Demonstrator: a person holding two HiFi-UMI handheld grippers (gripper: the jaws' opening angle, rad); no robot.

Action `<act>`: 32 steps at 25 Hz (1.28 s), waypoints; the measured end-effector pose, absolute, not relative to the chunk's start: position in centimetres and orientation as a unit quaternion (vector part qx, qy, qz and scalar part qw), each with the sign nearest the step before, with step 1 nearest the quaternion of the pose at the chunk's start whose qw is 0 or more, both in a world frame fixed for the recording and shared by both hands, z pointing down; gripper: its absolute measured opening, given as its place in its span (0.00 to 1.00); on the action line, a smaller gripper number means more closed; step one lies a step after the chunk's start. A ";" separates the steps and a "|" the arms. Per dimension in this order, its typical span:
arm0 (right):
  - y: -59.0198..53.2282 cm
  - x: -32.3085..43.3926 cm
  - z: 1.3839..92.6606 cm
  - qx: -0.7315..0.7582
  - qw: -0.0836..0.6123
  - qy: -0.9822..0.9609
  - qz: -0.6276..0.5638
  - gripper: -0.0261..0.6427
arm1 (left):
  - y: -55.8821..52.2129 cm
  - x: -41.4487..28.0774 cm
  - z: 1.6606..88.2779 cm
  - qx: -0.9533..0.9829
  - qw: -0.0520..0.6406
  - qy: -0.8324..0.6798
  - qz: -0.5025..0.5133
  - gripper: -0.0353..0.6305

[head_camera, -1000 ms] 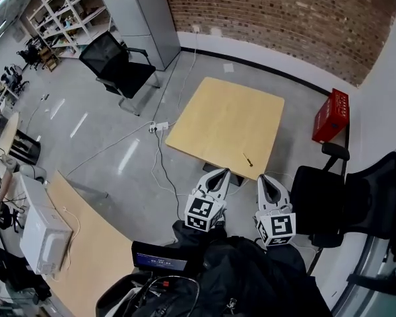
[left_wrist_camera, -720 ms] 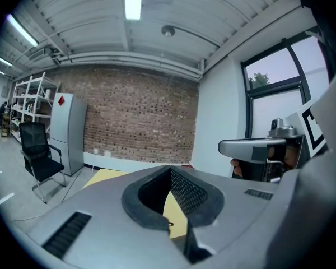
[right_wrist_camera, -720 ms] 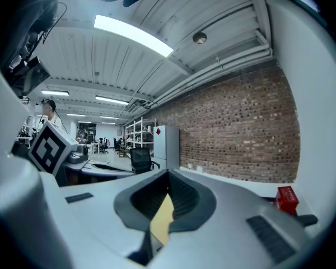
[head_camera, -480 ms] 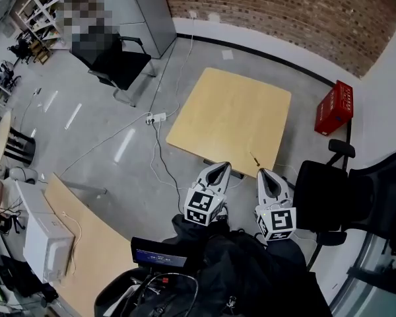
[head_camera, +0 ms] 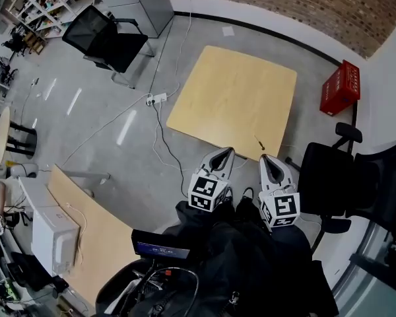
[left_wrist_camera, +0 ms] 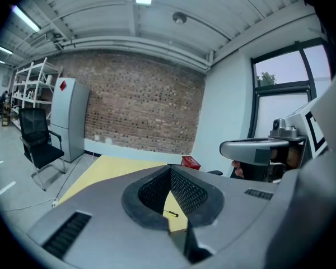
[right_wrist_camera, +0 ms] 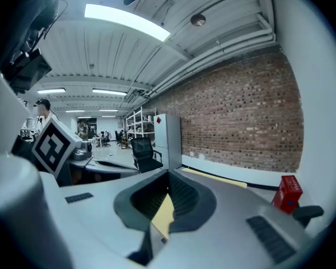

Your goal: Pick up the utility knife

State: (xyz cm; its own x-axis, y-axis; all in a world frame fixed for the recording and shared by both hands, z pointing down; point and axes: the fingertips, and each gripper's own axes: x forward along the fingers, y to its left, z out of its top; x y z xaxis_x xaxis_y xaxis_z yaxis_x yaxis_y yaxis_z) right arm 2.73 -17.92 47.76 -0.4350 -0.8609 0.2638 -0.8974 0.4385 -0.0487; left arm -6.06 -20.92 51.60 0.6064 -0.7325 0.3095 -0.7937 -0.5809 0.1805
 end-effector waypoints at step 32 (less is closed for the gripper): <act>-23.6 7.0 72.6 0.435 0.292 -0.814 0.250 0.05 | -22.8 -6.1 71.2 0.801 0.302 -0.454 0.245 0.05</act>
State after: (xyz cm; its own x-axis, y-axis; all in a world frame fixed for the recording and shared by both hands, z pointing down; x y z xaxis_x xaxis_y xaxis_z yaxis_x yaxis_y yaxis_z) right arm 7.00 -23.64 72.56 -0.4505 -0.5626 0.6932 -0.8544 0.4968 -0.1521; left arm -6.09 -22.79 71.16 0.4674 -0.5794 0.6677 -0.8761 -0.4049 0.2619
